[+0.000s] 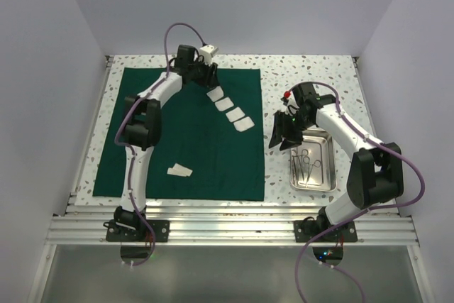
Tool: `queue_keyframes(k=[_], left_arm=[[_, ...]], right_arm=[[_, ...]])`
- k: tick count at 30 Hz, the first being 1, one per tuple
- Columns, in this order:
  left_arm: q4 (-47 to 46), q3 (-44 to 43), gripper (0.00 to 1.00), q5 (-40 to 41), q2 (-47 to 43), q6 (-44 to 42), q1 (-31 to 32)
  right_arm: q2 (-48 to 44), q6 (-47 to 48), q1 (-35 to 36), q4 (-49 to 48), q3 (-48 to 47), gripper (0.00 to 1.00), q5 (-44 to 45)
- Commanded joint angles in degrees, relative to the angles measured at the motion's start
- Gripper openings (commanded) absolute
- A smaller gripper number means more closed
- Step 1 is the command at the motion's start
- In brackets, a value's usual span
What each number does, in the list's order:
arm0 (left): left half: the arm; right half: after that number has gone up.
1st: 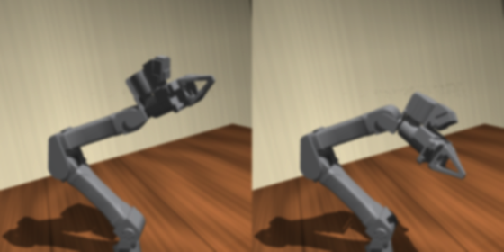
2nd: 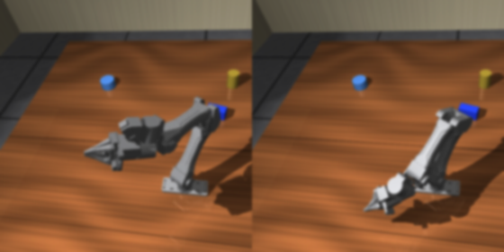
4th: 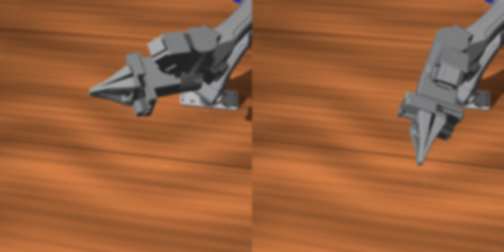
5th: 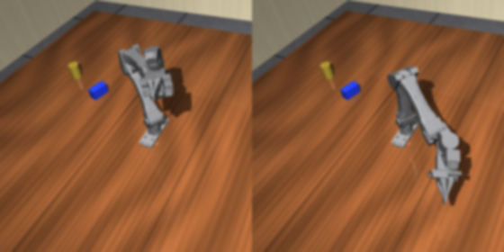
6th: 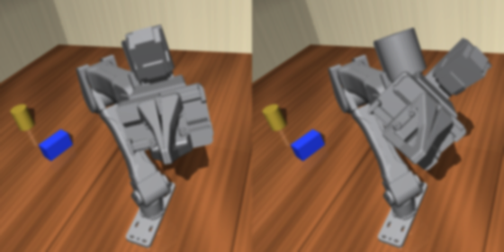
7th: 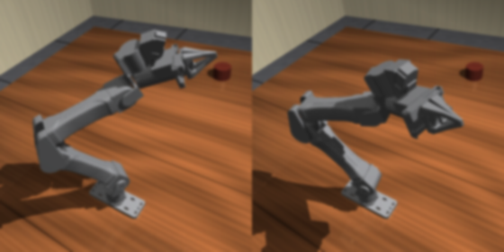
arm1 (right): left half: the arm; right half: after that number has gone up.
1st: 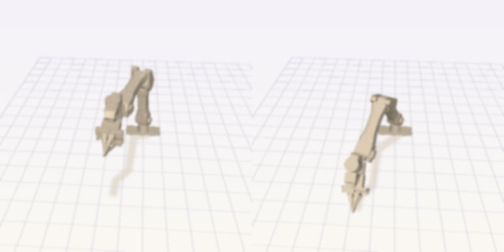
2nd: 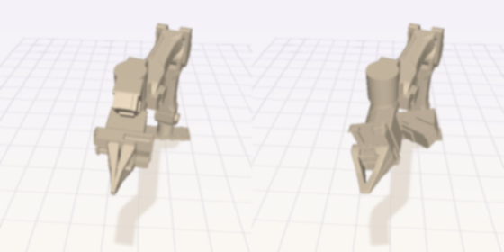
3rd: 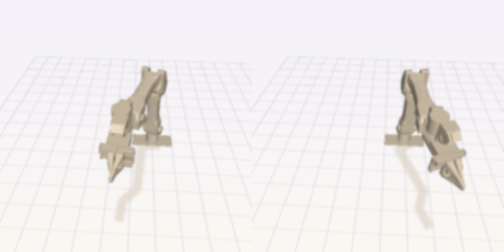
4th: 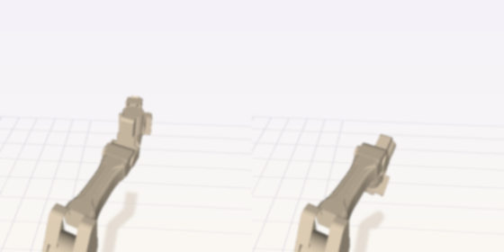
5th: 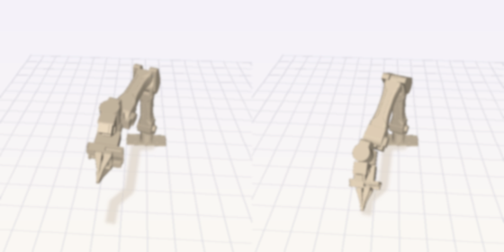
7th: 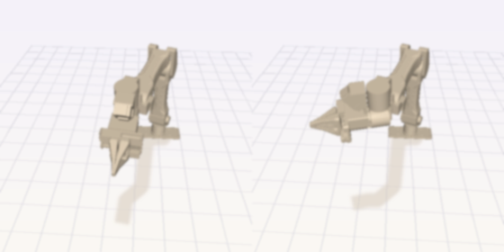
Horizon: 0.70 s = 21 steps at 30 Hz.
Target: Prepare the surgical pack
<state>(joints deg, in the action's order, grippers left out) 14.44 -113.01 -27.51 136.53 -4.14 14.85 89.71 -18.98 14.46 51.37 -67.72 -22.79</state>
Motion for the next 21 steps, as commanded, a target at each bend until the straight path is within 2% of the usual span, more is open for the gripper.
queue_keyframes(k=[1, 5, 21], left_arm=[[4.8, -4.7, 0.51, -1.9, 3.3, 2.9, -1.0], [5.9, -6.0, 0.53, -3.4, 3.9, 5.6, -1.5], [8.9, -3.4, 0.54, -0.5, 3.3, 1.3, -0.8]], right_arm=[[-0.4, 0.3, -0.3, -1.3, 0.0, 0.5, -1.6], [-0.4, 0.3, -0.2, -1.5, 0.5, 0.5, -1.9], [-0.2, -0.6, -0.2, -2.7, 1.4, 0.5, -3.1]])
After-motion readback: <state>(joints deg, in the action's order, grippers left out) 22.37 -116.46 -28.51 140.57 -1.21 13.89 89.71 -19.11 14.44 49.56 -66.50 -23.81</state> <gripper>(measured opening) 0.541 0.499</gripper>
